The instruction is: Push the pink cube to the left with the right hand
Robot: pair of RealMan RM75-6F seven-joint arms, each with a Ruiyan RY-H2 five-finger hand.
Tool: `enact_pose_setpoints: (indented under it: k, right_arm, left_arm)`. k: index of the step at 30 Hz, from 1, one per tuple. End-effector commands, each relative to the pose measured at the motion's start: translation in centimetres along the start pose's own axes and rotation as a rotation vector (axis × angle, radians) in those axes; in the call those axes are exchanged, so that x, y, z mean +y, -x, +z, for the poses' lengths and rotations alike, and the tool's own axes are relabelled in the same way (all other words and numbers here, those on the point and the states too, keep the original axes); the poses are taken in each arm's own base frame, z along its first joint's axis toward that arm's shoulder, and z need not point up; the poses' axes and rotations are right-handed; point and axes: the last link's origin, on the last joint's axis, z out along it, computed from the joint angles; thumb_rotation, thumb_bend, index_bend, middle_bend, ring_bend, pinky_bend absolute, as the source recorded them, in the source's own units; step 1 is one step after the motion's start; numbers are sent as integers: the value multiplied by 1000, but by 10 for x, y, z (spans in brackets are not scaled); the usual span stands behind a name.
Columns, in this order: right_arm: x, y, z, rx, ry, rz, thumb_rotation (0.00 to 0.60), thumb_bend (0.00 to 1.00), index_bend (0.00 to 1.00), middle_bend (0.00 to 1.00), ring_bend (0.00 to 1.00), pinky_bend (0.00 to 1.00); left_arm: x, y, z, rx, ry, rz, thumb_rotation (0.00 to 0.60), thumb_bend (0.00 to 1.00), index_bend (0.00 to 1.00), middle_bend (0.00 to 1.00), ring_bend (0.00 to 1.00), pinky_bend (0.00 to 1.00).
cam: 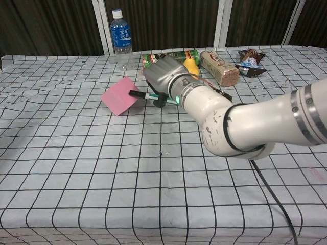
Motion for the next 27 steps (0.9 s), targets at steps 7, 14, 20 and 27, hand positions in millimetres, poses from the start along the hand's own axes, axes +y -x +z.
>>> enact_pose_setpoints:
  k: [7,14,20,27]
  right_arm:
    - [42,2,-25,60,-20,-53,600,635,892,550,344,42]
    - [109,13,-74,43,-5,-159,600,636,892,550,347,42]
    - [158,44,-113,-48,16,-198,600,636,892,550,359,42]
    - [181,89,-129,-153,34,-196,600,636,892,550,359,42]
  left_arm:
    - [3,2,0,-2,6,11,600,400,0,0,0,127]
    - [7,4,0,-1,8,20,600,400,0,0,0,127]
    - [10,7,1,-6,13,27,600,400,0,0,0,127]
    - [12,9,5,-10,19,28,600,400,0,0,0,127]
